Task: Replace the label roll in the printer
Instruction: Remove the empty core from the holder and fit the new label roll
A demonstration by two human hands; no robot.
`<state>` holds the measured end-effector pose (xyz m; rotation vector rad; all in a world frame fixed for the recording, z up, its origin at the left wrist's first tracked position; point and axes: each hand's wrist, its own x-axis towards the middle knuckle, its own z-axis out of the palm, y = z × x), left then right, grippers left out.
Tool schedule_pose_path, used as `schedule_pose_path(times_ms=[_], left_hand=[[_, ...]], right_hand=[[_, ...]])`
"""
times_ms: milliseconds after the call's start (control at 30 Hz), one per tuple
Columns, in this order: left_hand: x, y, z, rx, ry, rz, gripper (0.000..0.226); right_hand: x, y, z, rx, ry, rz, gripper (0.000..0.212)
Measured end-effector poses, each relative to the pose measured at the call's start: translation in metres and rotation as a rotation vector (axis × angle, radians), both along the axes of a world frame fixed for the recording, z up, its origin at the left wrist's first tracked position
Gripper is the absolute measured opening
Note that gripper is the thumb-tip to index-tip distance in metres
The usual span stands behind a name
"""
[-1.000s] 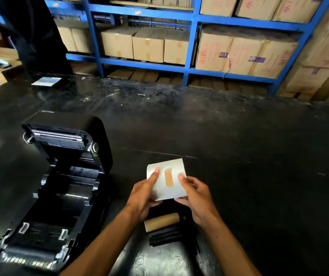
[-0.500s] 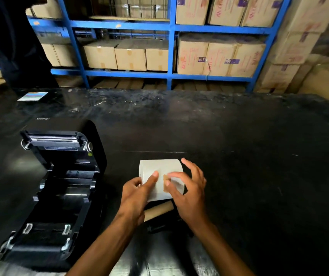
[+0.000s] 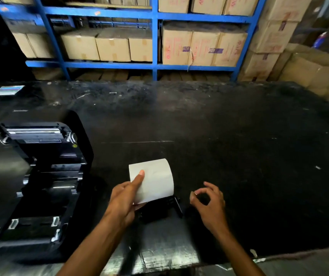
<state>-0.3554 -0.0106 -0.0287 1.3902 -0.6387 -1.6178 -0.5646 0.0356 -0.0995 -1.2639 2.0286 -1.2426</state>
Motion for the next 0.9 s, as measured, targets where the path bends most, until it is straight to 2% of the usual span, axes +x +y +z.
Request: schedule_pose_path(times_ms=[67,167,300,467,633,700,800,833,900], left_hand=[[0.002,0.004,-0.002,0.012,0.003,0.003,0.043],[0.004,0.008,-0.007,0.019,0.013,0.006,0.031],[0.010,0.013,-0.012,0.034,0.026,0.017,0.032],[0.019,0.016,-0.015,0.013,0.011,0.054,0.025],[0.030,0.016,-0.017,-0.001,0.012,0.088,0.023],[0.036,0.015,-0.019,0.006,0.033,0.077,0.023],[0.048,0.013,-0.019,0.059,0.103,0.066,0.024],[0.052,0.012,-0.019,0.080,0.134,0.067,0.026],[0.057,0.010,-0.018,0.105,0.185,0.070,0.030]], right_hand=[[-0.012,0.001,-0.026,0.158,0.079,0.016,0.009],[-0.017,0.002,-0.051,0.274,0.200,0.085,0.013],[-0.021,-0.009,-0.056,0.253,0.225,0.014,0.021],[-0.010,-0.025,-0.050,0.187,0.279,-0.004,0.010],[0.020,-0.030,-0.053,0.300,0.391,0.183,0.039],[0.028,-0.032,-0.050,0.290,0.309,0.177,0.030],[0.036,-0.032,-0.035,0.143,-0.124,0.140,0.017],[0.036,-0.032,-0.027,0.101,-0.202,0.130,0.017],[0.029,-0.036,-0.014,0.012,-0.239,0.071,0.018]])
